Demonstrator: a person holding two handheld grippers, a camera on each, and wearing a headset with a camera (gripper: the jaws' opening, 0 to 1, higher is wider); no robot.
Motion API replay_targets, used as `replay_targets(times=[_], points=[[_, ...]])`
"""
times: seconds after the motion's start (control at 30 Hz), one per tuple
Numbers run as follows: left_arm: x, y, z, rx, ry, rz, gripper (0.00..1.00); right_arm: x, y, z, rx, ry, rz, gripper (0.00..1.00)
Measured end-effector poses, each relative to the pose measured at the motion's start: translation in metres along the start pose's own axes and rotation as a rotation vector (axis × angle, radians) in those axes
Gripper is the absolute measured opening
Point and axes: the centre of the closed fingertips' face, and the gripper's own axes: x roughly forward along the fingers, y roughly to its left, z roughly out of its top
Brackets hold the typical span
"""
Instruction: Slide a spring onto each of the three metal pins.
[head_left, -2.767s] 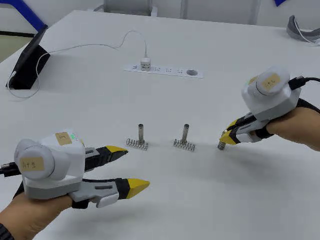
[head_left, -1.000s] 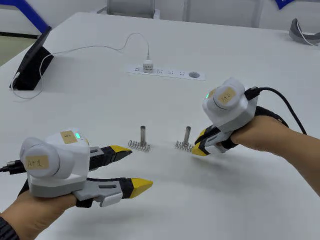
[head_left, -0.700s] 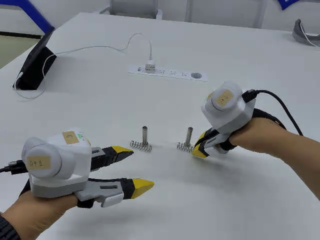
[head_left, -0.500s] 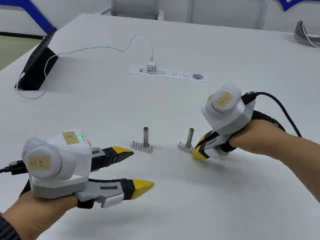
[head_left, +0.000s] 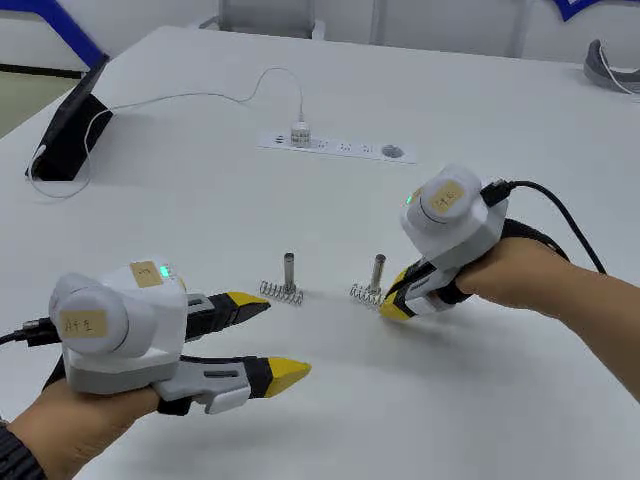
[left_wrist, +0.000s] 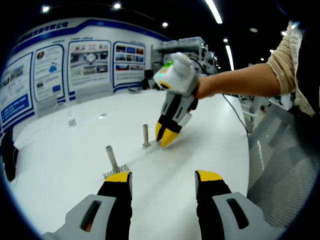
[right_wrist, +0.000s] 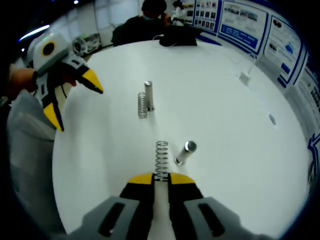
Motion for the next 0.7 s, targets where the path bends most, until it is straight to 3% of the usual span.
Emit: replay_targets(times=[0.5, 0.7], points=[[0.020, -0.011, 0.013, 0.050, 0.001, -0.070, 0.51, -0.036, 0.038, 0.005, -0.115, -0.014, 0.052, 0.12], [0.030, -0.016, 0.016, 0.075, 0.006, -0.104, 0.49, -0.042, 0.052, 0.006, -0.146, -0.012, 0.069, 0.12]])
